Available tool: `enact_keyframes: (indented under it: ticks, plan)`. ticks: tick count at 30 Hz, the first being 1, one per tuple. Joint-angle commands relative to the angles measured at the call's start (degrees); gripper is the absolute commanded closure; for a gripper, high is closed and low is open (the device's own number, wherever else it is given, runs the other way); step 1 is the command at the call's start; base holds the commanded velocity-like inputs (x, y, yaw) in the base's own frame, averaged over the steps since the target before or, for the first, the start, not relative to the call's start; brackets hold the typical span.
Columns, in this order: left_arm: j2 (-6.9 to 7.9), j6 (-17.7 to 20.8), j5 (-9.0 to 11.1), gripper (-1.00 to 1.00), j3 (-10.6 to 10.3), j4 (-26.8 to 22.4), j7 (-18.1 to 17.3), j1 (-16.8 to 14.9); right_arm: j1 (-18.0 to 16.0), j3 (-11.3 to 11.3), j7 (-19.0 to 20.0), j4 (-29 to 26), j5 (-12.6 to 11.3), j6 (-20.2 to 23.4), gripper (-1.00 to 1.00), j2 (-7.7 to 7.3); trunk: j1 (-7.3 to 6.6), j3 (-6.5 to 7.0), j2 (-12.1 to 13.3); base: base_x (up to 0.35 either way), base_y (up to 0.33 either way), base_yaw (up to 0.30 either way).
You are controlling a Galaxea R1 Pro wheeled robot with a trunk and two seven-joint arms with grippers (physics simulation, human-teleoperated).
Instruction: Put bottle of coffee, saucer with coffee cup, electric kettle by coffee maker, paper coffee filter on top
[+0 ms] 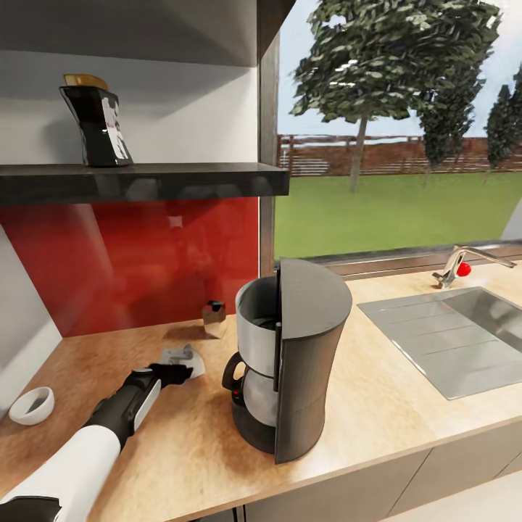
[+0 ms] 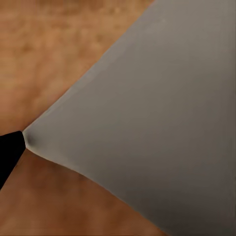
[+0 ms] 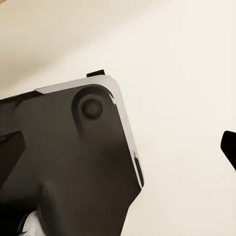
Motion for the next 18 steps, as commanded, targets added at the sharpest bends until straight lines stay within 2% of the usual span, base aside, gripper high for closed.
enact_keyframes:
  ticks: [1,5,8,13,17,18]
  plan:
    - [0.22,0.4,0.2,1.00,-0.2,-0.4,-0.2,-0.1,0.0,-0.1,0.0,0.0,-0.4,-0.2,-1.00,0.01,0.04,-0.13,-0.1,0.000,0.000,0.000]
    - [0.78,1.0,0.1,1.00,-0.1,-3.0,-0.4,-0.5,0.0,-0.1,0.0,0.0,-0.4,-0.2,-1.00,0.01,0.04,-0.13,-0.1,0.000,0.000,0.000]
    - [1.81,2.2,0.3,1.00,0.7,-5.4,-0.7,-0.9,0.0,-0.1,-0.1,0.0,-0.4,-0.2,-1.00,0.03,0.04,-0.13,-0.1,0.000,0.000,0.000]
    - [3.54,9.3,0.8,1.00,2.1,-10.1,-3.5,-2.6,0.0,-0.2,-0.1,0.0,-0.4,-0.2,-1.00,0.04,0.04,-0.13,-0.1,0.000,0.000,0.000]
    - [4.73,14.4,0.9,1.00,2.6,-12.9,-9.0,-5.6,0.0,-0.2,-0.1,0.0,-0.4,-0.2,-1.00,0.03,0.04,-0.13,-0.1,0.000,0.000,0.000]
    - [5.95,17.8,0.8,1.00,2.7,-13.5,-13.9,-8.4,0.0,-0.2,-0.1,0.0,-0.4,-0.2,-1.00,-0.01,0.04,-0.13,-0.1,0.000,0.000,0.000]
